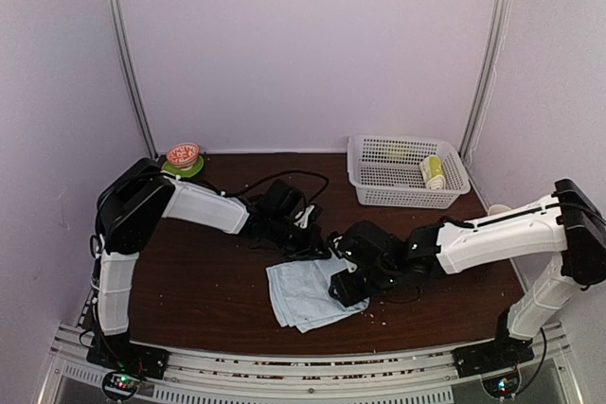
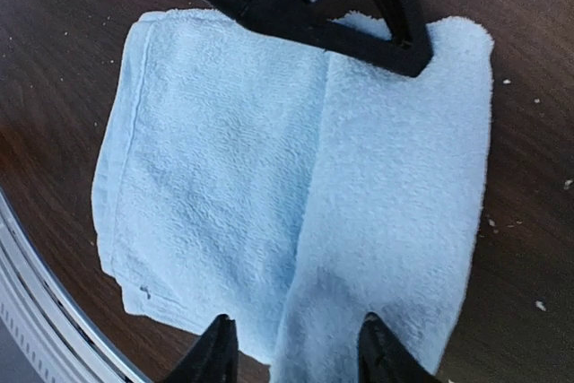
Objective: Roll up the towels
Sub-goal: Roll the towel at the center of the board.
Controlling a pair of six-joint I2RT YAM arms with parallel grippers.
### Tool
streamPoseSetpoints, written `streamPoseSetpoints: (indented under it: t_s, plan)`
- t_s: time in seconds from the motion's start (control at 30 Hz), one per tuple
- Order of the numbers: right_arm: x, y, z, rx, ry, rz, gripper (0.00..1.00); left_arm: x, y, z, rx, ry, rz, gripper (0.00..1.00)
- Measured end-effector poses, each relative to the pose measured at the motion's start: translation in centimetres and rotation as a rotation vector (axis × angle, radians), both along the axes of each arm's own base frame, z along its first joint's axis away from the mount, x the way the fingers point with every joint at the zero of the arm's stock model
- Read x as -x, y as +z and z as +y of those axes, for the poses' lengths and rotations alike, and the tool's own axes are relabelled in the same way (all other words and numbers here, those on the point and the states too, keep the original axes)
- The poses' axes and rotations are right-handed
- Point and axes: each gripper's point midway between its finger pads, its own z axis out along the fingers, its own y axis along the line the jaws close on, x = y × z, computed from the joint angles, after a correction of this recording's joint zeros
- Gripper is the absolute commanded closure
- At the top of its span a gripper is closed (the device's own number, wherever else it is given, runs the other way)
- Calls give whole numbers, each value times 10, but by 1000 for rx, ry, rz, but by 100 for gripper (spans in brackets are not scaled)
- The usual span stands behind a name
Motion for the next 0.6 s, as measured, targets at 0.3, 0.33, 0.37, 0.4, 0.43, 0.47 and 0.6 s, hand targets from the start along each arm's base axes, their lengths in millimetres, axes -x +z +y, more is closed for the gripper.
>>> streamPoseSetpoints:
  t_s: [0.3, 0.33, 0.37, 0.4, 0.43, 0.47, 0.6]
  plan:
    - [2, 11, -13, 95, 30, -40, 80, 0, -1, 1, -4, -1, -1, 100]
    - [6, 6, -15, 113, 38, -33, 81, 0, -1, 1, -4, -1, -2, 100]
    - [9, -1, -16, 135, 46, -25, 82, 0, -1, 1, -4, -1, -2, 100]
    - [13, -7, -17, 152, 55, -18, 82, 0, -1, 1, -4, -1, -2, 100]
    - [16, -13, -18, 170, 64, -12, 82, 0, -1, 1, -4, -1, -1, 100]
    - [19, -19, -19, 188, 72, -10, 82, 0, -1, 1, -4, -1, -2, 100]
    - [22, -30, -20, 234, 89, -31, 80, 0, -1, 1, -5, -3, -3, 100]
